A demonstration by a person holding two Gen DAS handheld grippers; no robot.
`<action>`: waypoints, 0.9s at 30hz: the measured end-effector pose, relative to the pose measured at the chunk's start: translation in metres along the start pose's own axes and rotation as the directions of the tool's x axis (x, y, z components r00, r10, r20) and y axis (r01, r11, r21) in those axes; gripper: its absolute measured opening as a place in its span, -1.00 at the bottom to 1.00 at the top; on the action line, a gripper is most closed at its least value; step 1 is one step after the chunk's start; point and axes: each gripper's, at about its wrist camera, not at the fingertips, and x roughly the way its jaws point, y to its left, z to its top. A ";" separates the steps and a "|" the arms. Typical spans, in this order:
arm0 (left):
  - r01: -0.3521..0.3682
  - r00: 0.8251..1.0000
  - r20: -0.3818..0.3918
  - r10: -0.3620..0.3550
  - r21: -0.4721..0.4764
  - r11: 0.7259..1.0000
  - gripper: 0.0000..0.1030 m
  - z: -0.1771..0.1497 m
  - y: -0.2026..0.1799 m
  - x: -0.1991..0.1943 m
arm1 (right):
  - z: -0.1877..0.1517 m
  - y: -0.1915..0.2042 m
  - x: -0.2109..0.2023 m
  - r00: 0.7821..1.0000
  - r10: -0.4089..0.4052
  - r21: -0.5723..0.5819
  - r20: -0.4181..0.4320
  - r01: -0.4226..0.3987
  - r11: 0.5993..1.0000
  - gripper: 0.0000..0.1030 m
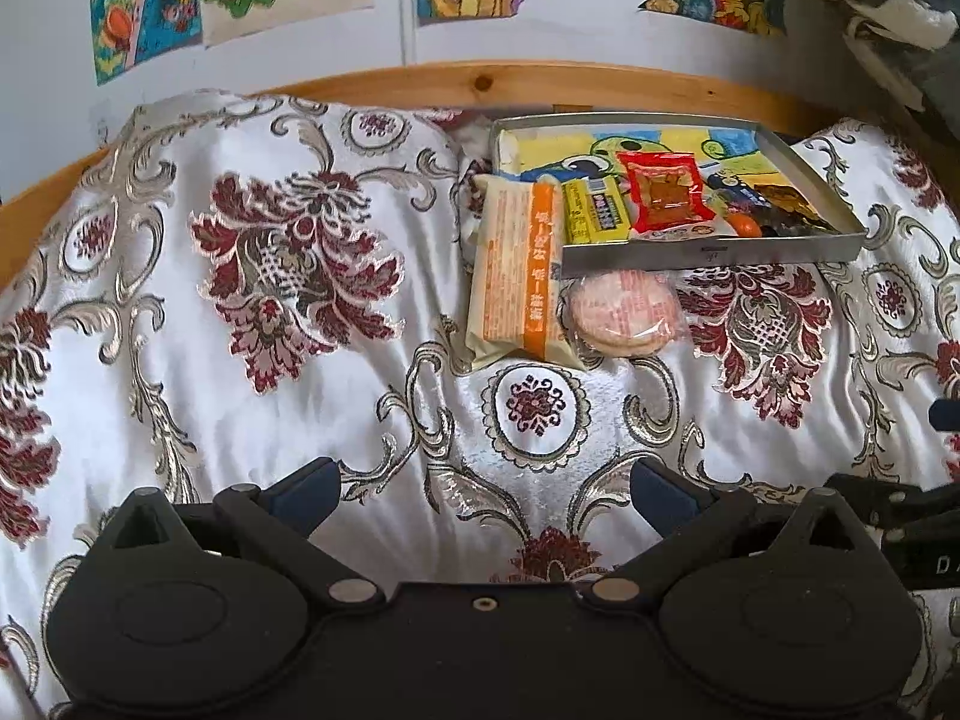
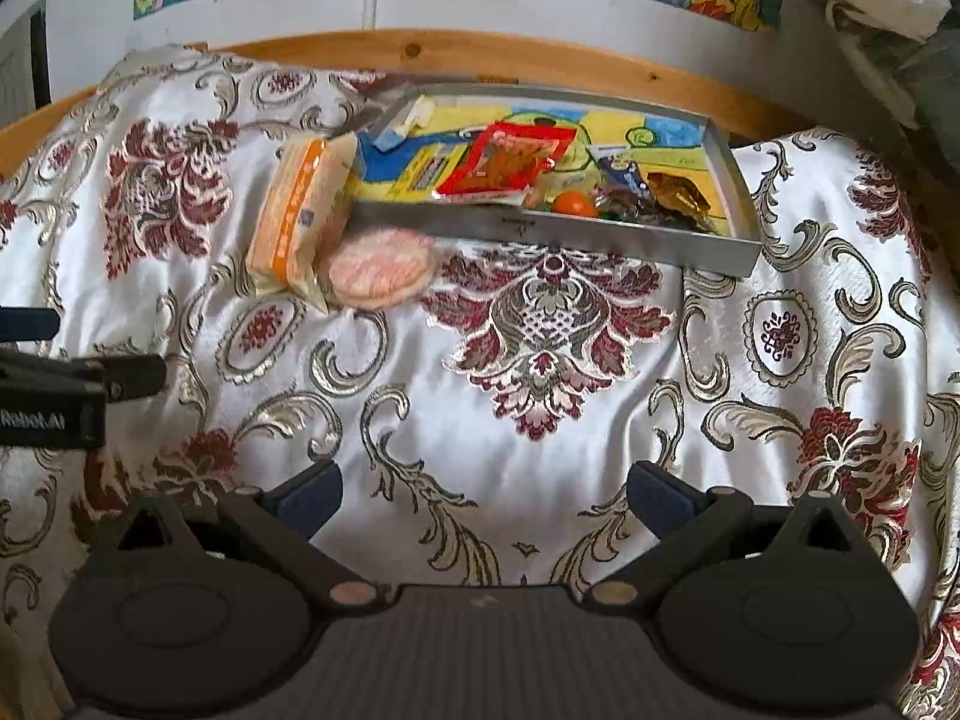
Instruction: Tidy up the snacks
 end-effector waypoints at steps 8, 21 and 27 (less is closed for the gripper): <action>0.022 1.000 -0.022 -0.023 -0.034 0.999 0.98 0.005 0.022 0.011 | 0.005 0.014 0.015 1.000 0.026 -0.151 -0.008 -0.027 0.988 0.99; 0.059 0.998 -0.018 -0.061 -0.066 0.996 0.98 0.019 0.037 0.031 | 0.015 0.034 0.036 0.997 0.077 -0.245 -0.004 -0.075 0.967 0.99; 0.054 0.998 0.019 -0.053 -0.023 0.998 0.98 0.031 0.034 0.043 | 0.025 0.036 0.046 0.996 0.088 -0.244 0.016 -0.082 0.966 0.99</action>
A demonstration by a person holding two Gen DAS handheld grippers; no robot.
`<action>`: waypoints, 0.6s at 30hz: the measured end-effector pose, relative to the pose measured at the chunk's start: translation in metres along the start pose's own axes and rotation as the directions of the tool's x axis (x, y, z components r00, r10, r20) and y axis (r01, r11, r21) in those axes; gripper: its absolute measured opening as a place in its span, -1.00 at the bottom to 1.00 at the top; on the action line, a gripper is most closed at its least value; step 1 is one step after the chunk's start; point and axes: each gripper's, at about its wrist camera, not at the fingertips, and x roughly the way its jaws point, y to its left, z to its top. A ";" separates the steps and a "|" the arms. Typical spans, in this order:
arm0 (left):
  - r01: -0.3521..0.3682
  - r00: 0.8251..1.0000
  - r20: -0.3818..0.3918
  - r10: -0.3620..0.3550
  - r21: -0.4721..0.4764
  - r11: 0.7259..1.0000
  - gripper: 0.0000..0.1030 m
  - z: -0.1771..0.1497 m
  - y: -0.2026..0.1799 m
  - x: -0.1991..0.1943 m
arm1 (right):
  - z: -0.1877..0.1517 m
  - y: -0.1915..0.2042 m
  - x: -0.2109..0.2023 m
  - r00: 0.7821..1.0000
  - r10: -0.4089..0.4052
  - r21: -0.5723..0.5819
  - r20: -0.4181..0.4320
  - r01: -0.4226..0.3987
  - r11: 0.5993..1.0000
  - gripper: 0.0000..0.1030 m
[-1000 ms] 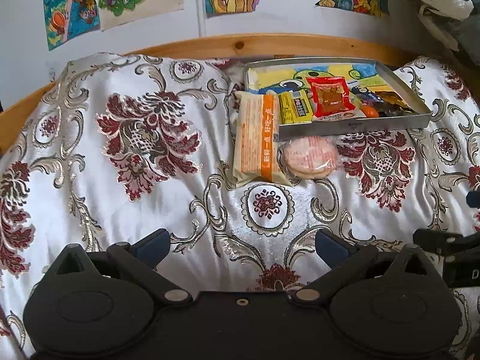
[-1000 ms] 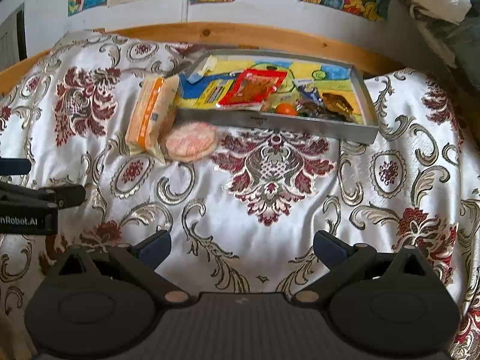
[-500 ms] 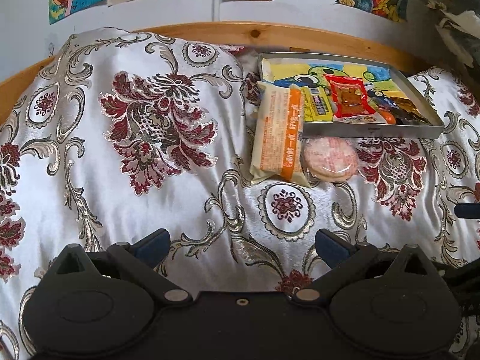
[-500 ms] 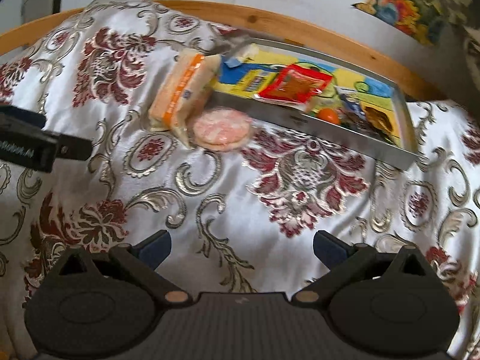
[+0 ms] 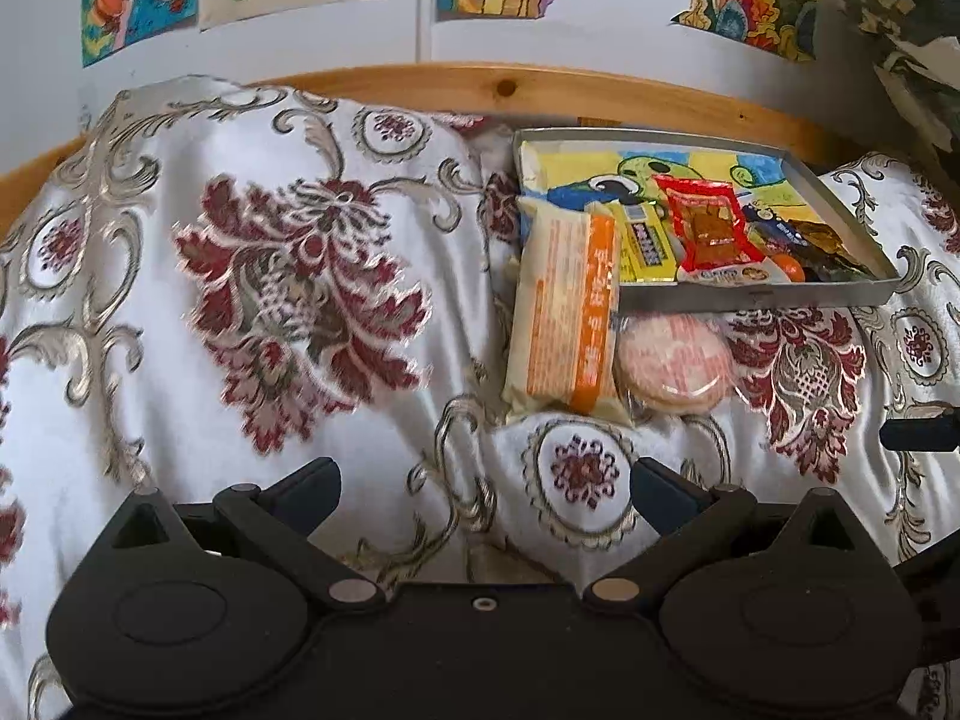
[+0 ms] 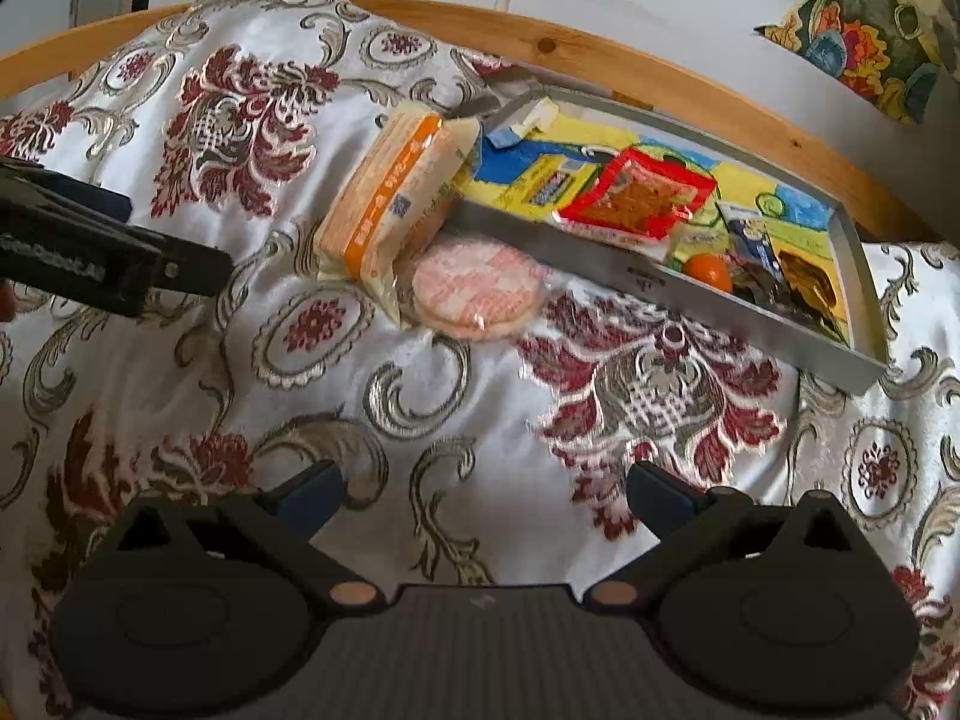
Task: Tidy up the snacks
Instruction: 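Grasp the orange-striped bread pack with the left tool while the right tool grasps the round pink cake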
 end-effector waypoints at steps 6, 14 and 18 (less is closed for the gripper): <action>0.018 0.999 0.043 -0.017 -0.029 0.999 0.98 0.012 0.000 0.017 | 0.005 0.000 0.009 0.999 0.005 -0.044 0.048 -0.003 0.999 0.99; 0.041 0.993 0.111 -0.032 -0.078 0.996 0.98 0.017 0.003 0.038 | 0.021 -0.003 0.018 0.989 0.012 -0.021 0.146 -0.008 1.000 0.99; 0.081 0.987 0.149 -0.067 -0.091 0.993 0.98 0.022 0.005 0.047 | 0.028 -0.007 0.027 0.985 -0.004 -0.011 0.172 0.006 1.000 0.99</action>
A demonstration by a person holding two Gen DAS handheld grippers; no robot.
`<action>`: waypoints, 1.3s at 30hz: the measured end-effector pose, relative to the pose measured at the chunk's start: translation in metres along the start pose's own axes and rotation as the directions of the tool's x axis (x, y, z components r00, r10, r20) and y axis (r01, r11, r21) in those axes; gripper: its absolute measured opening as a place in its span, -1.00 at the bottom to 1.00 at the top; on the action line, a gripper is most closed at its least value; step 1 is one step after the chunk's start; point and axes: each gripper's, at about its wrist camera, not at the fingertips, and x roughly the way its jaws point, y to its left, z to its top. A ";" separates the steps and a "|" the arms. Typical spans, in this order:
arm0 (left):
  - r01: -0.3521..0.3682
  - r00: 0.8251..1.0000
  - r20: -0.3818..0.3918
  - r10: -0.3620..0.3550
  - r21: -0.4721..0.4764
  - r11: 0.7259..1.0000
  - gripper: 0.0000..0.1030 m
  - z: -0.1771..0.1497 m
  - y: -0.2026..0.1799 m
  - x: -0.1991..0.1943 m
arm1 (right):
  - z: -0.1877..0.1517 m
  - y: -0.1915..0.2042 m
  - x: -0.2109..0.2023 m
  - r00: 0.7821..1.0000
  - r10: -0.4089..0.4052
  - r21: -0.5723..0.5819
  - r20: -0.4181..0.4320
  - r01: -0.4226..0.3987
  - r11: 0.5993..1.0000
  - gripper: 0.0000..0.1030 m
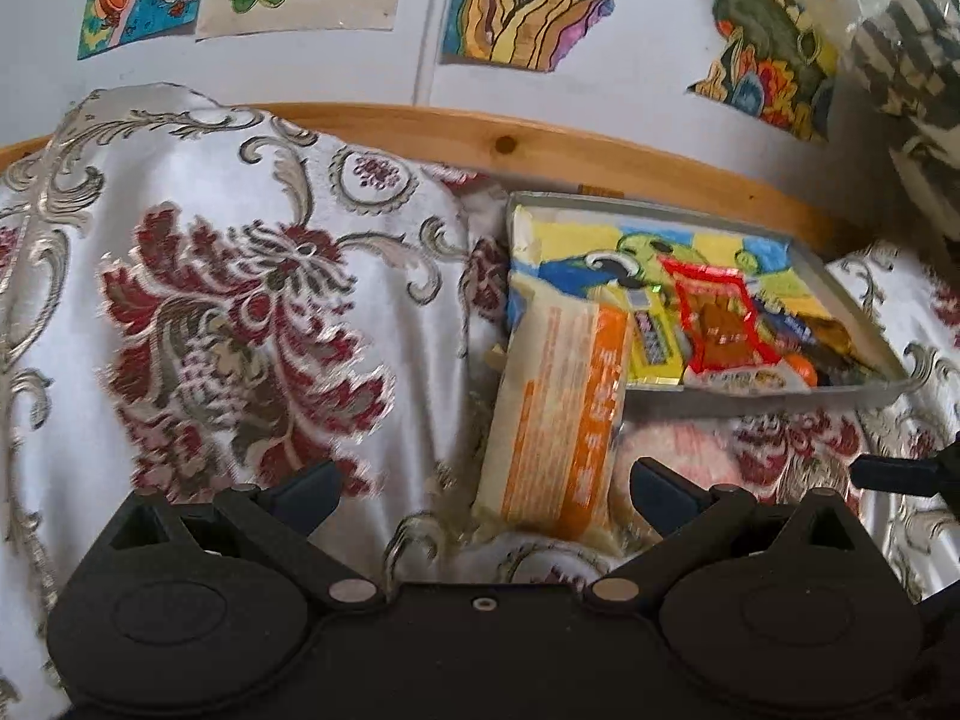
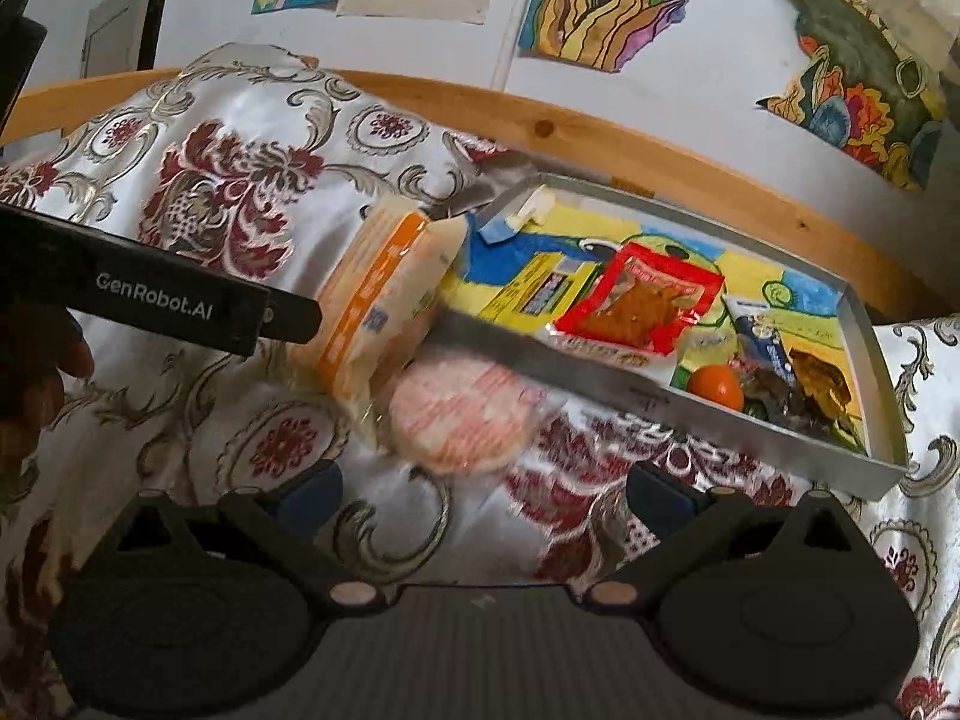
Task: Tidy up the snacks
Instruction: 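Grasp the orange-striped bread pack with the left tool while the right tool grasps the round pink cake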
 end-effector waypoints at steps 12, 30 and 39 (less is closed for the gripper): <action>0.072 0.997 0.017 -0.072 0.032 0.997 0.98 0.006 -0.001 0.035 | 0.005 -0.015 0.040 0.999 0.052 0.011 0.006 -0.052 0.999 0.99; 0.075 0.997 0.010 -0.076 0.058 0.995 0.98 0.012 -0.006 0.052 | 0.012 -0.012 0.074 0.995 0.098 -0.006 0.014 -0.098 0.995 0.99; 0.118 0.993 -0.004 -0.118 0.068 0.991 0.79 0.011 -0.007 0.057 | 0.012 -0.012 0.077 0.992 0.124 0.018 0.028 -0.125 0.992 0.73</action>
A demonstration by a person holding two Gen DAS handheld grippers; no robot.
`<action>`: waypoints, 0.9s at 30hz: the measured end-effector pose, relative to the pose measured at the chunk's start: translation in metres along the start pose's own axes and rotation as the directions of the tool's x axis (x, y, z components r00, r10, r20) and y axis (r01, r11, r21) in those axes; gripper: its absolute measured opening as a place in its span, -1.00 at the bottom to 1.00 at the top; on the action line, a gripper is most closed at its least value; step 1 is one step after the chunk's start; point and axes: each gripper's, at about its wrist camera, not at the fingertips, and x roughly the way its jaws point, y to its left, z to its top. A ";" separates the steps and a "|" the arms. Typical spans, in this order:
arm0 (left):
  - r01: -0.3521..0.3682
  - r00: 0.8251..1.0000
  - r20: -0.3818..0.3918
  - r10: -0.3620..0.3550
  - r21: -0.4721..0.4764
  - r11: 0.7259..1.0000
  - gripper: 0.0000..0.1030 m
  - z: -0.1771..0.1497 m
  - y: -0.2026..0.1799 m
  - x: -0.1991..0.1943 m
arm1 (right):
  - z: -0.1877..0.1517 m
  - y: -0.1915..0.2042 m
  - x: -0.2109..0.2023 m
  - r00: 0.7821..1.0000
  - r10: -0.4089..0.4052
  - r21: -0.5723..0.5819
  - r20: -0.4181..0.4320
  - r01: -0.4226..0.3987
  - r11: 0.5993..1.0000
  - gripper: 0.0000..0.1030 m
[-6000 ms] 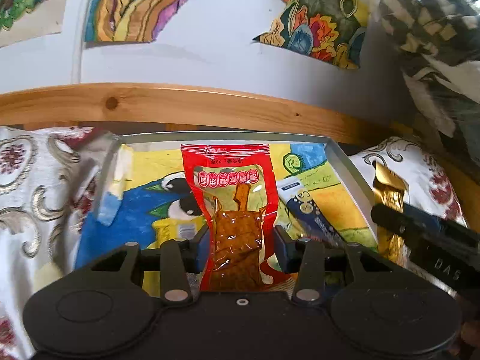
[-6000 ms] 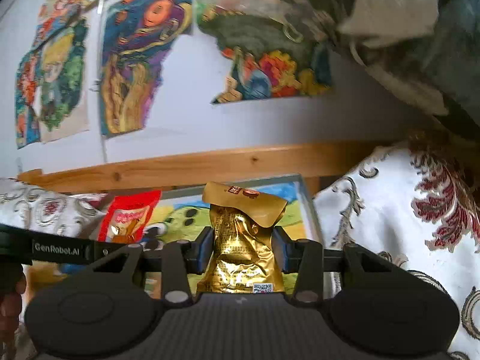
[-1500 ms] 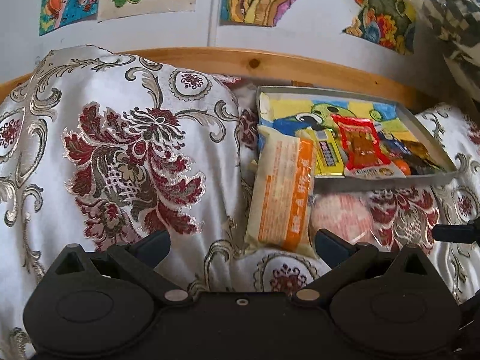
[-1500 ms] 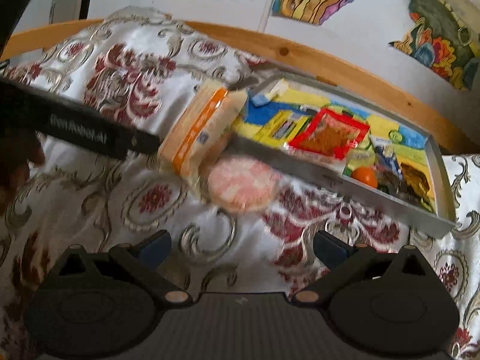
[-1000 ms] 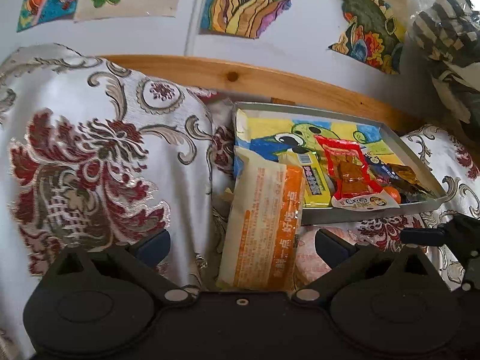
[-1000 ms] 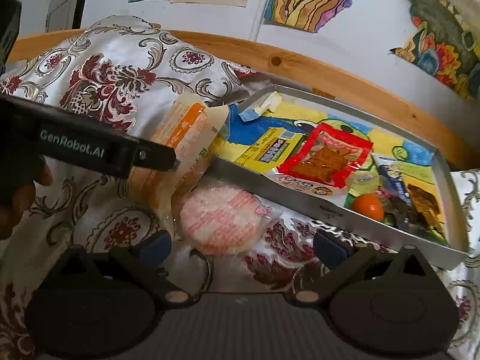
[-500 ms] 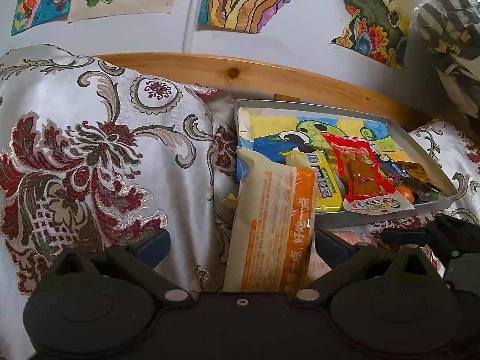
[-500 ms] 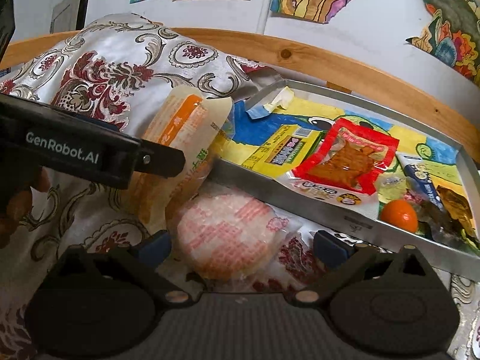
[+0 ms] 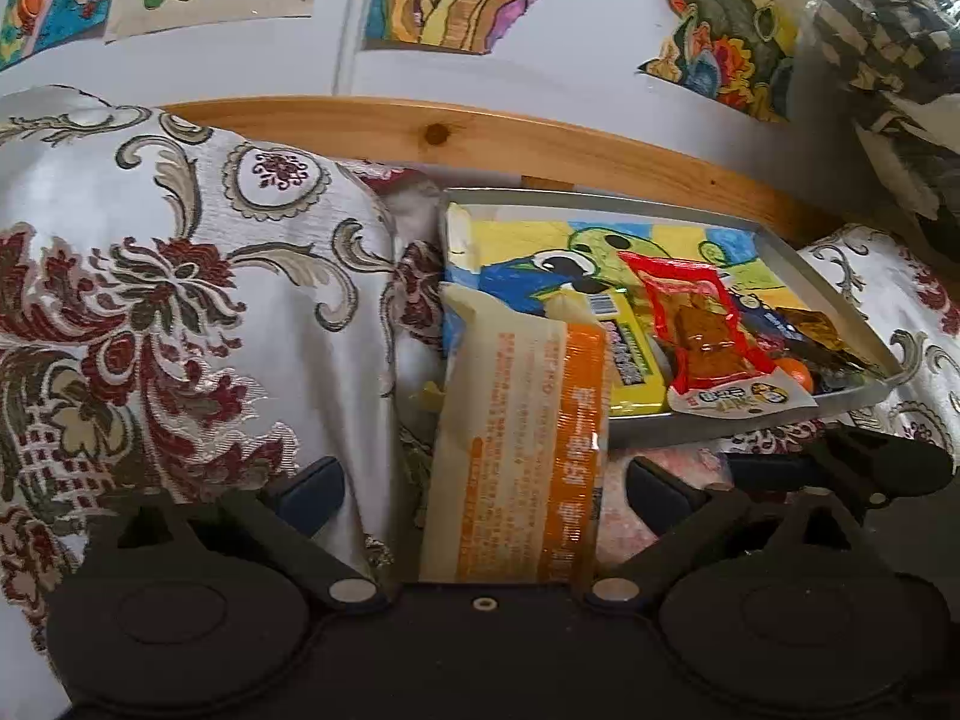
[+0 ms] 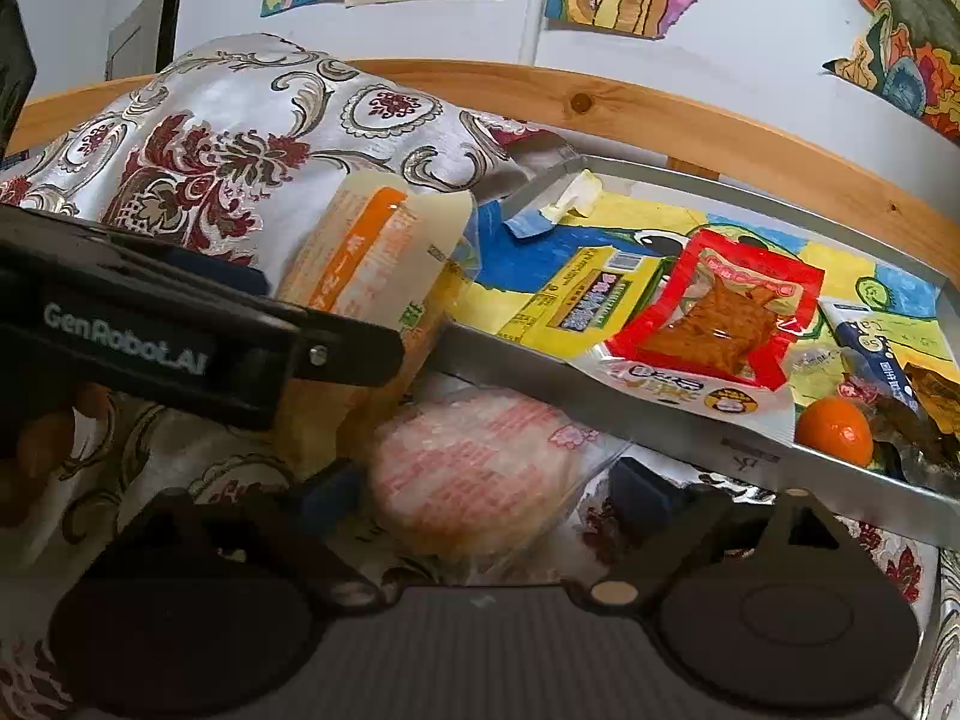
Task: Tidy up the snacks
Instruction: 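Grasp the orange-striped bread pack with the left tool while the right tool grasps the round pink cake, then carry the bread pack and pink cake into the tray and open both tools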
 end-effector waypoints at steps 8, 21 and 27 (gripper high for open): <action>0.063 0.996 -0.065 -0.066 -0.042 0.997 0.11 -0.005 0.006 0.009 | -0.001 0.002 -0.003 1.000 0.012 -0.009 0.018 -0.011 1.000 0.50; 0.000 0.999 -0.039 -0.002 -0.049 0.999 -0.05 -0.002 0.005 -0.015 | -0.005 0.012 -0.017 0.997 0.011 -0.023 0.078 -0.010 1.000 0.39; -0.013 0.999 -0.032 0.010 -0.079 0.997 -0.07 -0.001 0.007 -0.023 | -0.016 0.025 -0.035 0.989 0.007 -0.100 0.146 0.008 0.995 0.39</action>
